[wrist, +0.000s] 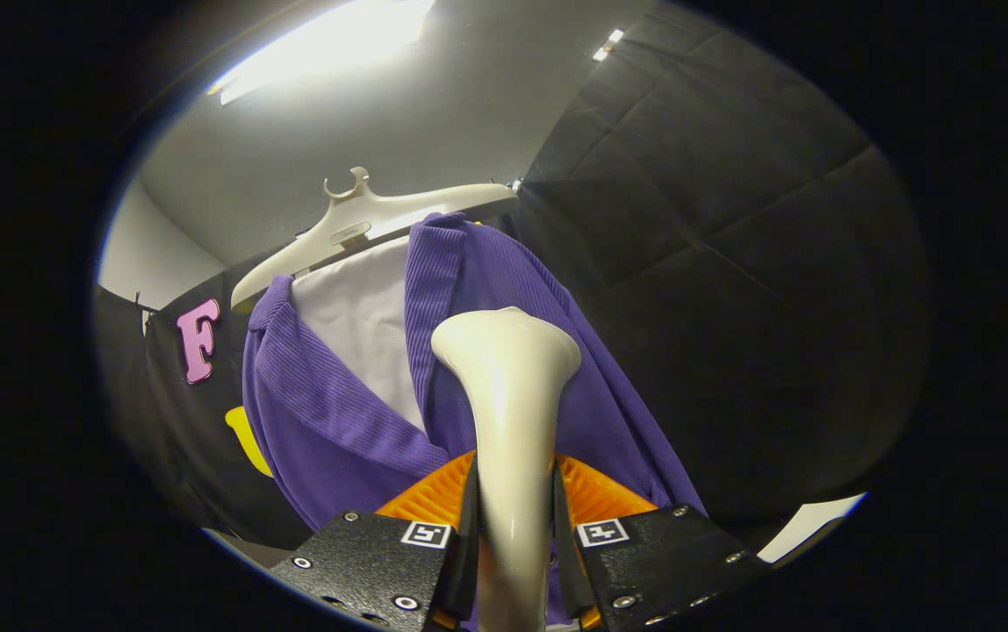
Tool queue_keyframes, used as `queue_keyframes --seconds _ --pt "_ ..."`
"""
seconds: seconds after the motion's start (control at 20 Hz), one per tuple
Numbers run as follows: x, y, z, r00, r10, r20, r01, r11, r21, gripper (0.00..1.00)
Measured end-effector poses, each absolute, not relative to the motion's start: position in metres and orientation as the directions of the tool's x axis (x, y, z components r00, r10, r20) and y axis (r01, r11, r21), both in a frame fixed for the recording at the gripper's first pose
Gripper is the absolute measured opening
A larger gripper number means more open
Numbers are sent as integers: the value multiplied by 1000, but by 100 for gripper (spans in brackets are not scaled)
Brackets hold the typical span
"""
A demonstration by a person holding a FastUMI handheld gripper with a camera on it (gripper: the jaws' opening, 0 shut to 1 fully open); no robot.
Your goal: Iron the clothes twice with a garment steamer, once on the left side and once on the right side.
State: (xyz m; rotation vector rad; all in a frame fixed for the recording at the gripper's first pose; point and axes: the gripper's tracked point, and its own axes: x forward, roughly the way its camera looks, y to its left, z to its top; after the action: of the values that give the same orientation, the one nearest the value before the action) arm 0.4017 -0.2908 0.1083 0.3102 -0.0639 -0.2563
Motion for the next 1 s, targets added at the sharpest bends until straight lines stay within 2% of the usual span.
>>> queue_keyframes --seconds 1.0 --pt "352 -295 -35 948 -240 -209 291 920 263 38"
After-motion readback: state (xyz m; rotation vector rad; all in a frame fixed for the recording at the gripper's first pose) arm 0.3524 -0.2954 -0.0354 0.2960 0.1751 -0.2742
